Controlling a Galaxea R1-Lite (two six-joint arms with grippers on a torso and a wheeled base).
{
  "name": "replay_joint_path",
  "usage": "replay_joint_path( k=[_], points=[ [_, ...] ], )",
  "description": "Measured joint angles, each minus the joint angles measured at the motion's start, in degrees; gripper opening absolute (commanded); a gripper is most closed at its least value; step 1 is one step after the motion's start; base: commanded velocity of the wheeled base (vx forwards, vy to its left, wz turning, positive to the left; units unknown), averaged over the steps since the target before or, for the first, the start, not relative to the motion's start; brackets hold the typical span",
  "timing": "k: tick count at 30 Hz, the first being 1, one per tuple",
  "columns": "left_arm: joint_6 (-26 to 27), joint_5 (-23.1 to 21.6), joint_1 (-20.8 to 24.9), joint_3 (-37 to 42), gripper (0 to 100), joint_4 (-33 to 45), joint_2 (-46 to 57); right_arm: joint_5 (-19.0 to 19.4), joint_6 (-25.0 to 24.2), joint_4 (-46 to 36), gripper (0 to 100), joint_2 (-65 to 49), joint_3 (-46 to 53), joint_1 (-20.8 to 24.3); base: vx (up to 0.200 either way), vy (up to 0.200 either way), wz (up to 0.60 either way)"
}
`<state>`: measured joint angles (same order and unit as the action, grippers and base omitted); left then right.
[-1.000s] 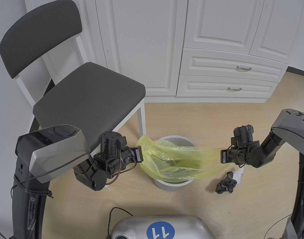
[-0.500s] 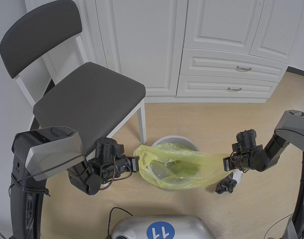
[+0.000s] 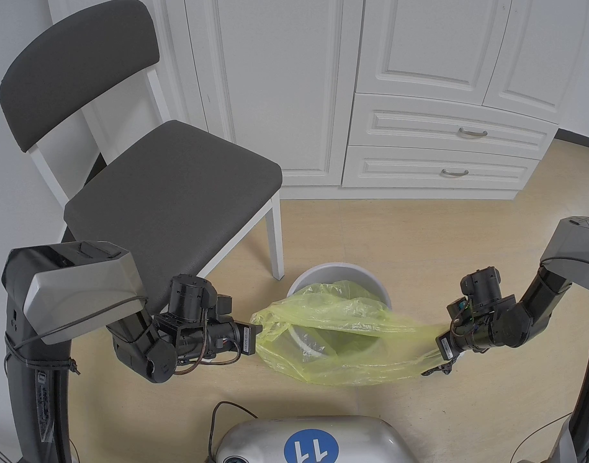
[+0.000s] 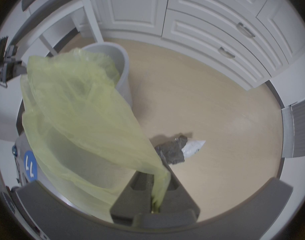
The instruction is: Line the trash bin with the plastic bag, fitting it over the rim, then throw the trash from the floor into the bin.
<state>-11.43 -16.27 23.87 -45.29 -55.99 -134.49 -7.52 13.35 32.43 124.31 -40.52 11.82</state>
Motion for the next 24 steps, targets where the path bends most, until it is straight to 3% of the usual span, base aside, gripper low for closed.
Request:
replay_joint_path(
  k=[8, 12, 18, 24],
  points=[
    [1.1, -0.1, -0.4, 0.2, 0, 0.2, 0.6, 0.0, 3.9, -10.2, 0, -3.3, 0.6, 0.0, 0.0, 0.0, 0.0],
    [1.9, -0.1, -0.9, 0.3, 0, 0.2, 0.8, -0.1, 5.7, -11.5, 0, -4.6, 0.5, -0.4, 0.0, 0.0, 0.0],
    [1.9, 0.0, -1.1, -0.7, 0, -0.1, -0.5, -0.2, 4.9, -11.2, 0, -2.7, -1.1, -0.6, 0.0, 0.0, 0.0],
    [1.5, 1.5, -1.0, -4.2, 0, -0.7, -3.8, -1.0, 0.8, -6.9, 0, 1.8, -3.5, 0.4, 0.0, 0.0, 0.0]
  ],
)
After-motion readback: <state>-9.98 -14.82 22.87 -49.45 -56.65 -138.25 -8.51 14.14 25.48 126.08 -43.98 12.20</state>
